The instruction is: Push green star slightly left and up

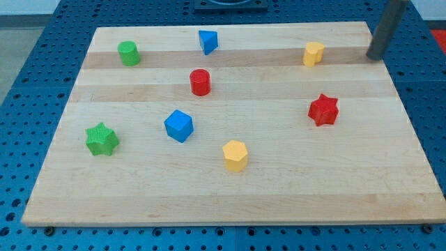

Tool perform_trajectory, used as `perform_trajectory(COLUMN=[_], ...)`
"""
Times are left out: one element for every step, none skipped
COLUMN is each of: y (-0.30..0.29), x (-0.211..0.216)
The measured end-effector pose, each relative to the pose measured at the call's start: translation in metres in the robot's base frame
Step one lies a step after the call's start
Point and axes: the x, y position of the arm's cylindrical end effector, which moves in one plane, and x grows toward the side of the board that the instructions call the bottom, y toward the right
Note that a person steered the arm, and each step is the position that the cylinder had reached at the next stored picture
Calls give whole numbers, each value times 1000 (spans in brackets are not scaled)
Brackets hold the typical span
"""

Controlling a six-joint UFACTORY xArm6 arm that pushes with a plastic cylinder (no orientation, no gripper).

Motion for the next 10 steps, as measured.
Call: perform_trajectory(y=[0,-3,-34,-64,-64,-143,-193,-193,-215,-224], x=[39,80,140,193,194,201,206,206,217,219])
